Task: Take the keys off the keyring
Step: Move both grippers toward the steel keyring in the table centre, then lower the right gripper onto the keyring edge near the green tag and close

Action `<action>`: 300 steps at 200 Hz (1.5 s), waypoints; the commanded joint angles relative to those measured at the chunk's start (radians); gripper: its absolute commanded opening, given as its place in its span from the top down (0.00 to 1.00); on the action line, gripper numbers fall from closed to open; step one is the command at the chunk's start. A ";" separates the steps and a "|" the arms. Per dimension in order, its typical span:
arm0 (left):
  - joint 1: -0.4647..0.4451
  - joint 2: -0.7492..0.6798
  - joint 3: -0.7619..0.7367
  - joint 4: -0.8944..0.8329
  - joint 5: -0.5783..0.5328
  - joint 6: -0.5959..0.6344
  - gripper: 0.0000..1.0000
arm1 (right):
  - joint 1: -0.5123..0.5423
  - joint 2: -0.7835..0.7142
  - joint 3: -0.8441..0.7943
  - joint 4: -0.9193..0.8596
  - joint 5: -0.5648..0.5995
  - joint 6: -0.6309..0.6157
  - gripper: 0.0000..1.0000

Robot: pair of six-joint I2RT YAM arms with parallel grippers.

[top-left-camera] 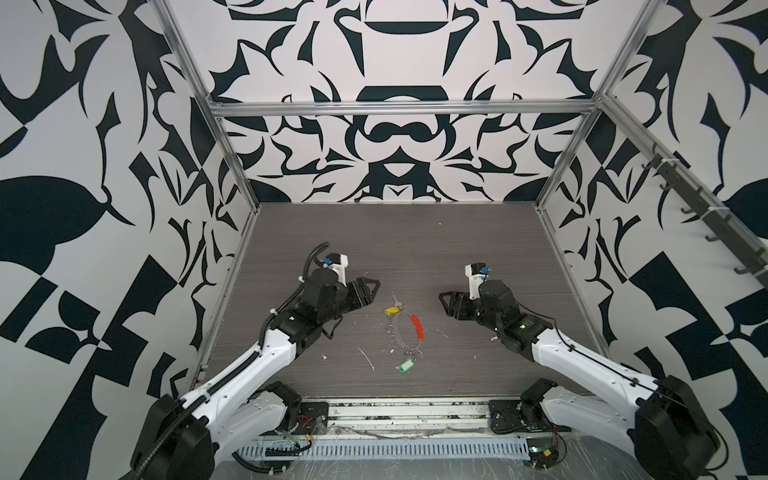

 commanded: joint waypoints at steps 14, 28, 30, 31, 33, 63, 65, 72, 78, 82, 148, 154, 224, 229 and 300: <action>-0.142 0.154 0.126 -0.122 -0.146 0.128 0.43 | 0.062 0.031 0.018 -0.009 0.123 -0.033 0.29; -0.172 0.238 0.175 -0.153 -0.178 0.148 0.47 | 0.077 0.034 0.008 -0.002 0.135 -0.024 0.30; -0.175 0.250 0.179 -0.154 -0.178 0.151 0.47 | 0.078 0.034 0.007 0.000 0.135 -0.024 0.31; -0.176 0.255 0.182 -0.154 -0.178 0.152 0.48 | 0.080 0.033 0.006 0.001 0.135 -0.024 0.31; -0.178 0.266 0.186 -0.154 -0.178 0.155 0.48 | 0.082 0.032 0.004 0.003 0.135 -0.023 0.31; -0.215 0.367 0.237 -0.159 -0.188 0.188 0.48 | 0.104 0.010 -0.019 0.003 0.145 -0.007 0.31; -0.217 0.372 0.240 -0.160 -0.190 0.189 0.48 | 0.105 0.009 -0.021 0.003 0.143 -0.006 0.31; -0.222 0.385 0.248 -0.167 -0.195 0.193 0.48 | 0.109 0.005 -0.029 0.003 0.141 -0.001 0.31; -0.225 0.395 0.252 -0.170 -0.196 0.193 0.47 | 0.113 0.001 -0.036 0.007 0.139 0.004 0.32; -0.228 0.398 0.253 -0.171 -0.194 0.193 0.47 | 0.116 -0.003 -0.043 0.007 0.138 0.007 0.32; -0.379 0.391 0.247 -0.263 -0.214 0.206 0.49 | 0.163 -0.073 -0.128 0.006 0.092 0.064 0.34; -0.390 0.385 0.235 -0.263 -0.209 0.200 0.48 | 0.172 -0.076 -0.131 0.004 0.079 0.065 0.34; -0.413 0.166 0.121 -0.277 -0.298 0.100 0.34 | 0.466 -0.022 -0.081 -0.076 0.302 0.021 0.31; -0.414 0.148 0.112 -0.273 -0.309 0.094 0.33 | 0.489 -0.005 -0.073 -0.082 0.330 0.019 0.30; -0.414 0.063 0.072 -0.304 -0.361 0.092 0.26 | 0.678 0.259 0.072 -0.097 0.476 -0.024 0.28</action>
